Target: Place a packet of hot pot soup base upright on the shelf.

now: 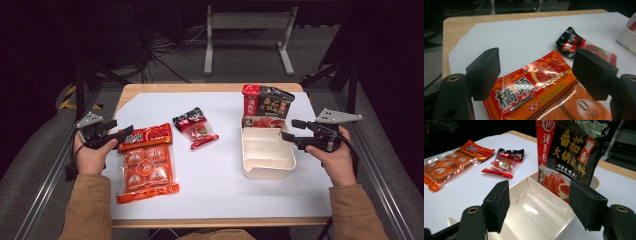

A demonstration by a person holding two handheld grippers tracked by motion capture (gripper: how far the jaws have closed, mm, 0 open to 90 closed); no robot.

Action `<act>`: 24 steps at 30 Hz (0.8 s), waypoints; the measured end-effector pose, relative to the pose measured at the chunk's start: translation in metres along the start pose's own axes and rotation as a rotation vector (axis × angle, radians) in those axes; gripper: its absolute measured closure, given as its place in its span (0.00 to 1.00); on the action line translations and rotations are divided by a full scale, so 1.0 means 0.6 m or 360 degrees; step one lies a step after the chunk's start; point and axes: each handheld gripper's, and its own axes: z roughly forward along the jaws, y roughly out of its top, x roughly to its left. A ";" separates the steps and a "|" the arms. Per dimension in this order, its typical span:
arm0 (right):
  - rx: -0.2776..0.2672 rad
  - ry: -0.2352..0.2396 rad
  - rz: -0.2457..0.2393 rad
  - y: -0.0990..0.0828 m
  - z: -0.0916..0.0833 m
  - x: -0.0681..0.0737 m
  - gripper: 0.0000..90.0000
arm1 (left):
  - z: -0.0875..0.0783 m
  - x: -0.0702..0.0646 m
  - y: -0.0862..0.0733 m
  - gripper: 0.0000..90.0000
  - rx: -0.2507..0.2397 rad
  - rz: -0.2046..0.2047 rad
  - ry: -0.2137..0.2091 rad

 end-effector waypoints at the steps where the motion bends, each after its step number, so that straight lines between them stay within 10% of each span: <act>1: 0.0005 0.0004 0.0000 0.000 0.001 0.001 0.39 | 0.002 0.005 -0.005 0.27 0.0009 -0.0008 0.0015; 24: 0.0041 0.0001 -0.0006 -0.008 0.004 0.005 0.37 | 0.041 0.063 -0.062 0.38 0.0259 -0.0079 0.0115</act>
